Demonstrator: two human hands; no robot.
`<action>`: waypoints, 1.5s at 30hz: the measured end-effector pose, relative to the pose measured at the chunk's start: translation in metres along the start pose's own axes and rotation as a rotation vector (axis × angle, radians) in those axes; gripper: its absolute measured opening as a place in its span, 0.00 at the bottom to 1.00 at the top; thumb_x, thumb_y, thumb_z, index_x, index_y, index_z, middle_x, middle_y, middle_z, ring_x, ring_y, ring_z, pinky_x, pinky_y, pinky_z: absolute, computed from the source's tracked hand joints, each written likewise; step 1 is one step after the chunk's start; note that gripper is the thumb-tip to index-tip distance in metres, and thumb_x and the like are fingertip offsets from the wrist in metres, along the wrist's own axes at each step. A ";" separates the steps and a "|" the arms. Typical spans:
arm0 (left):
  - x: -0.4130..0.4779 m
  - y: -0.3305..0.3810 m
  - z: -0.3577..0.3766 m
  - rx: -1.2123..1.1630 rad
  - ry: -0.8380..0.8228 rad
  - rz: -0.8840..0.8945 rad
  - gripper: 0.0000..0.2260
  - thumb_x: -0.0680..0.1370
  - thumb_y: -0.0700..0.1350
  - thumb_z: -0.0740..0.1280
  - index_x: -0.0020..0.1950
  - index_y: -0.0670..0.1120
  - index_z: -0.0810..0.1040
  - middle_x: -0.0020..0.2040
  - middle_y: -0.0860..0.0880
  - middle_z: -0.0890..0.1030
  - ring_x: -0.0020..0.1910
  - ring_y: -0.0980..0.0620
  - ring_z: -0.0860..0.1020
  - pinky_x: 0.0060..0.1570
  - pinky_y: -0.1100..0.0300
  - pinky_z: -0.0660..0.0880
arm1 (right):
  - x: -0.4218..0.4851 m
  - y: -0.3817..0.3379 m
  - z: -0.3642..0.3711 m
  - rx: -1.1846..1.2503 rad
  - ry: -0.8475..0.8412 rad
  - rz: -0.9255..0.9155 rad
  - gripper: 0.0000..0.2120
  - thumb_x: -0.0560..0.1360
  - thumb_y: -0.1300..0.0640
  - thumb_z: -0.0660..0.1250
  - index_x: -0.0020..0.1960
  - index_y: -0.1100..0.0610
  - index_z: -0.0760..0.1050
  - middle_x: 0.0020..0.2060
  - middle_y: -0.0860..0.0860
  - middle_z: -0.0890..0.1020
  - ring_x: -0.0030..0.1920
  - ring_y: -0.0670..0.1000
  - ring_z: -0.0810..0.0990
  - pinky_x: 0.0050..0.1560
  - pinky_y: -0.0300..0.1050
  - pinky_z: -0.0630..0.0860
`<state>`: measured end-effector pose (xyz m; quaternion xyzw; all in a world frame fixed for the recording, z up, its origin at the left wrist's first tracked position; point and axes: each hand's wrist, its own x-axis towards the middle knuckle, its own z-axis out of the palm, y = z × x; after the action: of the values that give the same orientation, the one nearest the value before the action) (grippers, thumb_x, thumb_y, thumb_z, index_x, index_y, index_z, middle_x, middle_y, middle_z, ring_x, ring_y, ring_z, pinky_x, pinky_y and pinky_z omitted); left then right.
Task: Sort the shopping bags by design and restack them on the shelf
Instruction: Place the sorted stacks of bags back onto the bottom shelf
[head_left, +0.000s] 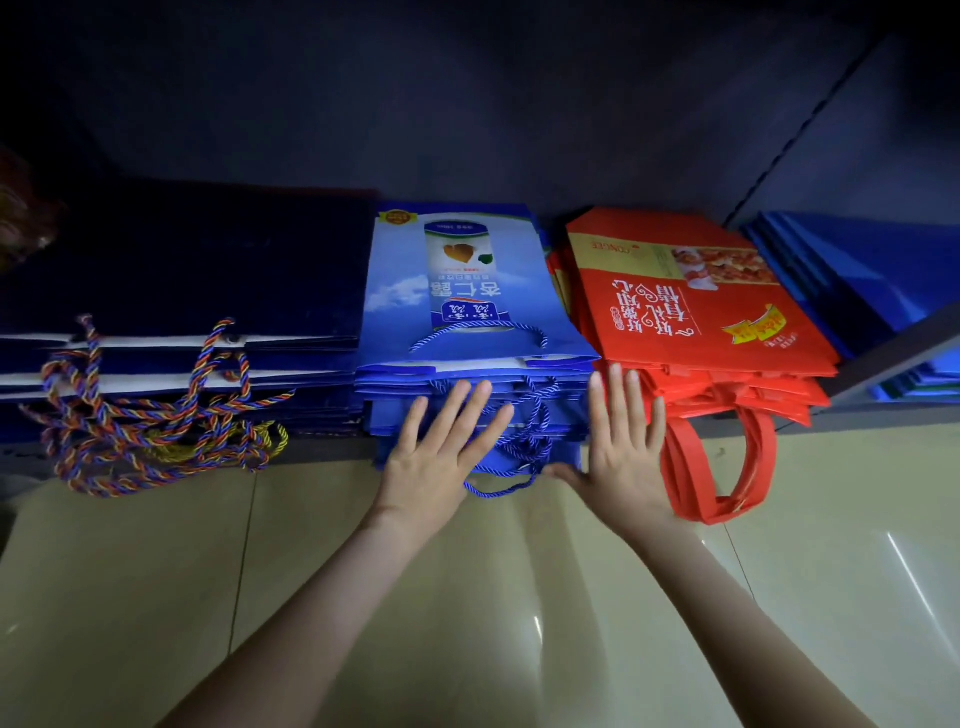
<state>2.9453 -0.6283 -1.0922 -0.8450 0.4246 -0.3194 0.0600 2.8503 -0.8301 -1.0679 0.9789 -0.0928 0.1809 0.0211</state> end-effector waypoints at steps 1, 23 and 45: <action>-0.004 0.003 0.001 -0.013 0.003 0.018 0.52 0.63 0.47 0.72 0.78 0.48 0.41 0.78 0.43 0.40 0.76 0.45 0.47 0.72 0.45 0.39 | 0.003 0.004 0.000 -0.065 0.030 -0.021 0.55 0.65 0.30 0.62 0.77 0.55 0.36 0.77 0.54 0.40 0.76 0.54 0.40 0.71 0.62 0.42; 0.061 -0.043 -0.006 0.029 0.112 -0.195 0.48 0.69 0.46 0.68 0.77 0.50 0.37 0.76 0.42 0.33 0.75 0.41 0.37 0.70 0.40 0.33 | 0.084 -0.021 -0.018 -0.264 0.255 -0.174 0.52 0.66 0.60 0.70 0.77 0.49 0.38 0.74 0.61 0.47 0.74 0.62 0.45 0.71 0.64 0.39; 0.080 -0.073 -0.051 0.028 -0.164 -0.060 0.32 0.60 0.44 0.72 0.61 0.39 0.67 0.58 0.38 0.76 0.61 0.40 0.70 0.68 0.45 0.57 | 0.081 -0.040 -0.041 -0.202 0.121 -0.216 0.34 0.66 0.57 0.53 0.73 0.63 0.59 0.63 0.58 0.67 0.64 0.58 0.67 0.62 0.54 0.61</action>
<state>2.9992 -0.6337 -0.9859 -0.8797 0.3885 -0.2565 0.0967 2.9183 -0.8022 -1.0012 0.9634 -0.0035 0.2259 0.1442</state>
